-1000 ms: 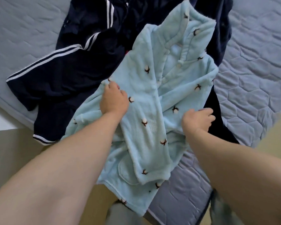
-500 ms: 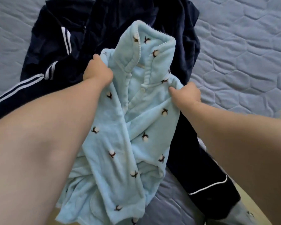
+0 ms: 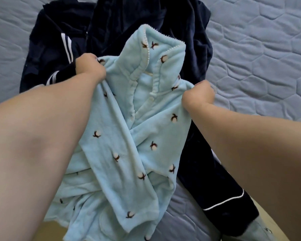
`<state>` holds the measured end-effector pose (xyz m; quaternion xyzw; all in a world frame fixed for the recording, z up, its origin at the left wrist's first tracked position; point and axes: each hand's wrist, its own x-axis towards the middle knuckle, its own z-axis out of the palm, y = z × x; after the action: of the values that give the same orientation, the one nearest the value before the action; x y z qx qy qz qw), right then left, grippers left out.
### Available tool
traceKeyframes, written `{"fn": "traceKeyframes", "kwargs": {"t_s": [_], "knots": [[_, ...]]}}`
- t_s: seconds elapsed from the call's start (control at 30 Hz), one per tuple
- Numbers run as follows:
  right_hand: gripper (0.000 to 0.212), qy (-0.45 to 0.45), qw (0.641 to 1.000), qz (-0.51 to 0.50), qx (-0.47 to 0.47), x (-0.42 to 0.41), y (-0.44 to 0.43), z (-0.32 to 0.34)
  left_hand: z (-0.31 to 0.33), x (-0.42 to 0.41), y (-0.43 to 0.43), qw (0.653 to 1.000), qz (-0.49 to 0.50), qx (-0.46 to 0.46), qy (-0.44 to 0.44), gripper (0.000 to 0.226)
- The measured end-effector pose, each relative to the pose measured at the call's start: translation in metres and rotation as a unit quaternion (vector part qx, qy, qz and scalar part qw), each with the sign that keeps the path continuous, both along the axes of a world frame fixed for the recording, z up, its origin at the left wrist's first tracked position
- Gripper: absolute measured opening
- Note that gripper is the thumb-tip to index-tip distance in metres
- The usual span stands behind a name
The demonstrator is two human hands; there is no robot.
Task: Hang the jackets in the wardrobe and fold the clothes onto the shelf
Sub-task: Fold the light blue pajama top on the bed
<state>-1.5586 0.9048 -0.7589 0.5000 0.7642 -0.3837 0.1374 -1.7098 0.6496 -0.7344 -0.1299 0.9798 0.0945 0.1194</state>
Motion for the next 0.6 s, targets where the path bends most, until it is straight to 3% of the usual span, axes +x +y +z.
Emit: {"fn": "traceKeyframes", "kwargs": {"t_s": [0.1, 0.23, 0.43, 0.6], "knots": [[0.031, -0.009, 0.998, 0.054, -0.014, 0.006, -0.003, -0.004, -0.006, 0.006, -0.004, 0.998, -0.041, 0.034, -0.015, 0.016], [0.025, 0.011, 0.993, 0.121, -0.004, -0.003, -0.007, 0.004, 0.001, 0.004, -0.006, 0.997, -0.059, 0.042, 0.016, 0.031], [0.056, -0.013, 0.99, 0.141, -0.009, -0.013, -0.017, 0.016, 0.015, 0.004, 0.012, 0.975, -0.219, -0.005, -0.05, 0.075], [0.04, 0.043, 0.978, 0.196, -0.063, -0.013, -0.034, 0.022, 0.018, 0.01, 0.026, 0.963, -0.255, -0.022, -0.086, 0.068]]}}
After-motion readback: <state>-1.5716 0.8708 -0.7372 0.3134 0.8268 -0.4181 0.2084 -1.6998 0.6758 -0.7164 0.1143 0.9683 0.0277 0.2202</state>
